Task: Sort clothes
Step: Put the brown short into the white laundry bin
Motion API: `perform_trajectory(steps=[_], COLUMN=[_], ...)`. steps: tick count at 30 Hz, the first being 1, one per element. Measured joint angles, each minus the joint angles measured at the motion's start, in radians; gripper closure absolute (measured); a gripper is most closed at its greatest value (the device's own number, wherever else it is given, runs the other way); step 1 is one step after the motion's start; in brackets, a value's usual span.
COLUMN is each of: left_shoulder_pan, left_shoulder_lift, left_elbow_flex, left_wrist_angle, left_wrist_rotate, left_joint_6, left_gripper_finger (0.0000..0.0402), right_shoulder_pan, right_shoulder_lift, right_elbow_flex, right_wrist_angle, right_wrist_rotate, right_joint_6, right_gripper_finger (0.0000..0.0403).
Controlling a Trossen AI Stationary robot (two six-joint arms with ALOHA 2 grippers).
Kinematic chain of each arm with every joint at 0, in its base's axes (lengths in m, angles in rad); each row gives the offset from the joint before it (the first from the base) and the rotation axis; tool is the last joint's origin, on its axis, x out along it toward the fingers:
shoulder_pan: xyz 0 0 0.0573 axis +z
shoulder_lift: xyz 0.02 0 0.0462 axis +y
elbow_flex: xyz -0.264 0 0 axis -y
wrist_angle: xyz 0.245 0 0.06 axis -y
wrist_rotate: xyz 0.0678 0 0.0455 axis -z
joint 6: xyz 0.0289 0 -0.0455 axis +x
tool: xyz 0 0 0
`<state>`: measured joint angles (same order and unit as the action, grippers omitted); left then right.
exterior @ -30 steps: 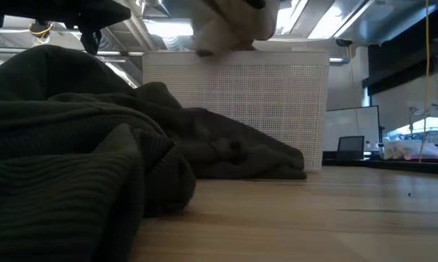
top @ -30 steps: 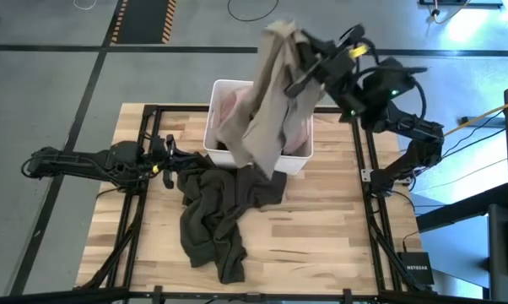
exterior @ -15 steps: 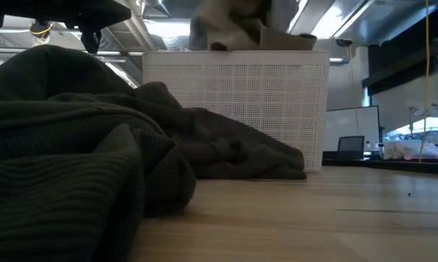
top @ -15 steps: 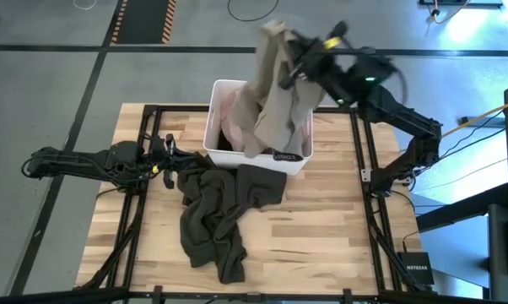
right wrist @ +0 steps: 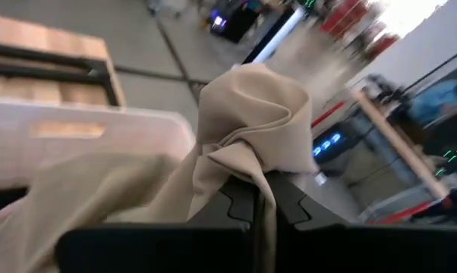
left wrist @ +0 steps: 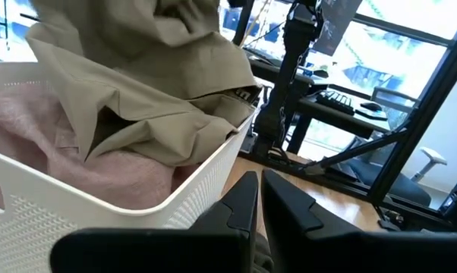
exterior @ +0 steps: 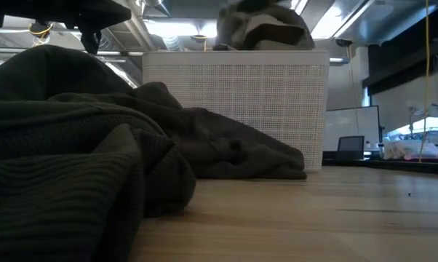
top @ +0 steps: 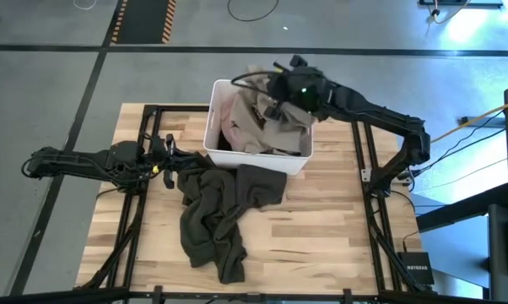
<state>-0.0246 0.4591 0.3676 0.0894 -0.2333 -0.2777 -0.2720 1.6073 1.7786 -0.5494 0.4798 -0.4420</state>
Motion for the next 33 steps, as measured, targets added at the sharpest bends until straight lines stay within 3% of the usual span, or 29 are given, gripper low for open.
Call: perform_trajectory(steps=[6,12,20,33], left_shoulder_pan=[0.000,0.000,0.000,0.000], left_shoulder_lift=[0.001,0.001,0.001,0.030], left_elbow_flex=[0.000,0.000,0.000,0.000], left_wrist_angle=[-0.002,-0.002,0.000,0.003], left_wrist_rotate=[0.000,0.000,0.000,0.000], left_joint_6=[-0.009,-0.011,-0.011,-0.008], left_gripper_finger=[0.0386,0.0386,0.0386,0.0386], right_shoulder_pan=[-0.005,-0.026,-0.026,-0.038], right_shoulder_lift=[0.000,-0.001,0.004,0.195], right_elbow_flex=[-0.152,-0.307,-0.512,-0.559], right_wrist_angle=[0.007,0.043,0.231,0.367], right_wrist_rotate=[-0.015,-0.135,-0.202,-0.278], right_joint_6=[0.124,0.189,0.232,0.301], right_gripper_finger=[0.0386,0.0383,0.0384,0.0382])
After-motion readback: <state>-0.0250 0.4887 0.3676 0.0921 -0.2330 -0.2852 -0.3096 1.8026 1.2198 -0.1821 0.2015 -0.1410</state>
